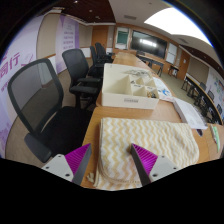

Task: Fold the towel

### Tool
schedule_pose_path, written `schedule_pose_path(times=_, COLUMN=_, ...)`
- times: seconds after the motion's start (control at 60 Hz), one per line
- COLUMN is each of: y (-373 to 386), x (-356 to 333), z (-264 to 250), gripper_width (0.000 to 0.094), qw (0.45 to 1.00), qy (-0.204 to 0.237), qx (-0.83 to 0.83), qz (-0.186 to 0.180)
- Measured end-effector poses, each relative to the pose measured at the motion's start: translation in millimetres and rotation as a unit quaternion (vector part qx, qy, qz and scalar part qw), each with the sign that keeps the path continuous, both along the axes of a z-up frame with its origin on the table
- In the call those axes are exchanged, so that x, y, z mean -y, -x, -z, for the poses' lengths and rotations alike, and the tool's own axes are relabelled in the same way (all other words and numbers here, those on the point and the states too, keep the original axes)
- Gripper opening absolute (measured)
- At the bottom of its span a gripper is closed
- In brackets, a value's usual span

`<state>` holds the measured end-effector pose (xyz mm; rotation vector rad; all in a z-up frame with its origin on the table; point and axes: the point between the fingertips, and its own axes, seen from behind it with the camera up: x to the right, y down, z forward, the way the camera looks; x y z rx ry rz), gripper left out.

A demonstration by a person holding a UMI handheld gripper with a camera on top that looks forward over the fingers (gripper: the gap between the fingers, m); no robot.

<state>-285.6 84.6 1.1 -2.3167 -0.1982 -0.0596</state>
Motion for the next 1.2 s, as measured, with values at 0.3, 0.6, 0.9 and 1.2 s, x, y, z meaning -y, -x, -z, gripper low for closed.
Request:
schedule_pose_path(times=0.3, y=-6.0, x=-15.0, z=4.8, gripper_width=0.0076, qw=0.999, qy=-0.014, qx=0.034, qz=-0.016)
schedule_pose_path(times=0.6, y=52.5, x=15.3, z=-71.2, gripper_width=0.0040, qw=0.991, qy=-0.003, qx=-0.111, qz=-0.073)
schedule_pose_path(times=0.9, y=-47.6, x=-16.1, z=-83.9, gripper_width=0.0145, qw=0.988, qy=-0.011, qx=-0.153, qz=-0.007)
schedule_pose_path(times=1.2, y=-179.4, x=-2.9, z=-81.6, gripper_width=0.0854, qw=0.997, qy=-0.023, qx=-0.068, qz=0.033)
